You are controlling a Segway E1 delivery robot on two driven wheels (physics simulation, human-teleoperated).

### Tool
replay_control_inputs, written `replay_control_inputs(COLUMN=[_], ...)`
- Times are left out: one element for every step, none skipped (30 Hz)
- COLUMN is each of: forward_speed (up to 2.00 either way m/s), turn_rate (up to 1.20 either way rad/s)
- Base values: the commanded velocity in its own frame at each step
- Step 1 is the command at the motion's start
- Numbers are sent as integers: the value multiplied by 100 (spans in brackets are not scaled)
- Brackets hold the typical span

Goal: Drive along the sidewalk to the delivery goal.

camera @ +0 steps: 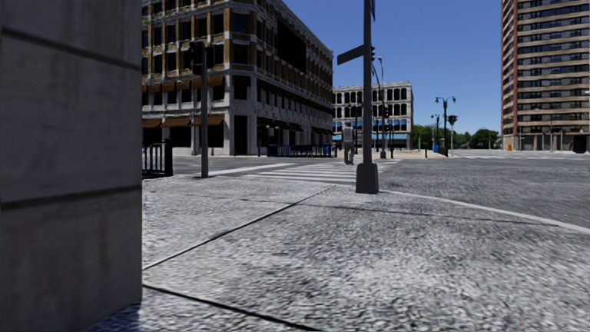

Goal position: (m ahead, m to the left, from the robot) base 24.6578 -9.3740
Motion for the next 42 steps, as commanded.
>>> replay_control_inputs(forward_speed=[200,200,200,200,200,200,200,200,200,200,200,200,200,200,200,200,200,200,200,200,200,200,200,200,200,200,200,200,200,200,200,200,200,200,200,200,200,200,200,200,200,200], turn_rate=[59,59,59,57,39,0,0,0,0,0,0,0,0,0,0,0,0,0,0,0,0,0,0,0,0,0,0,0,0,0,0,0,-8,-8,-18,-22,-22,-23,-26,-28,-28,-31])
